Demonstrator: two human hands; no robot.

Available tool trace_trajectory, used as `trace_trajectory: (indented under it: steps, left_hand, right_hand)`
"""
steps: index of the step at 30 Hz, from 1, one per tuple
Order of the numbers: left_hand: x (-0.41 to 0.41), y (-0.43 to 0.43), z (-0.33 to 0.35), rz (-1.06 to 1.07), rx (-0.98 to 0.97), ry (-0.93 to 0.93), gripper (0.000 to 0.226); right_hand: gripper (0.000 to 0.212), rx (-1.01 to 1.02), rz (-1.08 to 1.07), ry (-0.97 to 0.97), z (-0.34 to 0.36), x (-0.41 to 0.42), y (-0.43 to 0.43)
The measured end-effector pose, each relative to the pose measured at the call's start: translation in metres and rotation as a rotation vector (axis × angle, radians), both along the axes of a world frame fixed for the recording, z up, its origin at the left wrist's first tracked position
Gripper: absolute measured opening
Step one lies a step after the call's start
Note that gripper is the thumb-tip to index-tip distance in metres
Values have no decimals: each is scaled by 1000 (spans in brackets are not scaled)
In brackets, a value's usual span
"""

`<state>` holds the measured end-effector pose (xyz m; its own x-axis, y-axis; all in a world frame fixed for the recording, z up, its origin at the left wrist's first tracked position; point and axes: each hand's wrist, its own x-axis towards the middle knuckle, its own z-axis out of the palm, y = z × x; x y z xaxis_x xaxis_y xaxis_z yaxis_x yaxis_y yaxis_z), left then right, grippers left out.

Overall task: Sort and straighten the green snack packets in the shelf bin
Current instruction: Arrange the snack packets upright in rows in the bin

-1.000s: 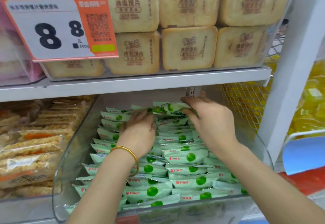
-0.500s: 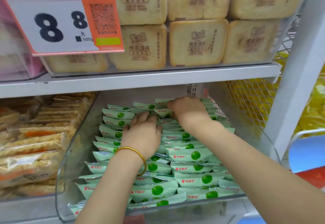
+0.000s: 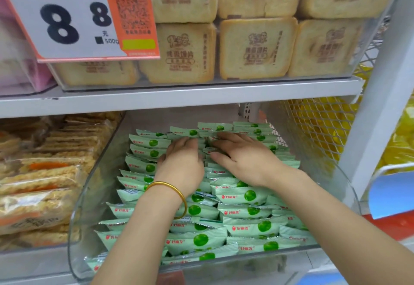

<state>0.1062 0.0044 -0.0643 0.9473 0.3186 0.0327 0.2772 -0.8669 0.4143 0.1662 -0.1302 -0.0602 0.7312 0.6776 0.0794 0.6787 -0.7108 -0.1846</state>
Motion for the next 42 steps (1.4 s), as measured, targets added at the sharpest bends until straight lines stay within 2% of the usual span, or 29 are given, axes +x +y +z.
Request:
trace_trajectory:
  steps: [3, 7, 11, 15, 18, 23, 25, 30, 42]
  left_hand:
    - [2, 0, 1, 4, -10, 12, 44]
    - [4, -1, 0, 5, -3, -3, 45]
    - [5, -1, 0, -3, 19, 11, 48]
    - [6, 1, -5, -41, 48, 14, 52]
    - [6, 1, -6, -39, 60, 58, 50]
    - [5, 0, -8, -53, 49, 78, 47]
    - [5, 0, -8, -54, 60, 86, 47]
    - [4, 0, -8, -56, 58, 90, 46]
    - [3, -1, -8, -47, 51, 85, 40]
  right_hand:
    - [55, -65, 11, 47, 3, 2, 2]
    - [53, -27, 10, 33, 1, -2, 3]
    - [58, -139, 55, 71, 1, 1, 4]
    - [57, -43, 30, 3, 1, -4, -1]
    - [58, -97, 33, 28, -2, -7, 2]
    - [47, 138, -43, 72, 6, 0, -8]
    - [45, 114, -27, 46, 10, 6, -7]
    - [50, -18, -40, 125, 13, 21, 9]
    - [53, -30, 11, 64, 7, 20, 8]
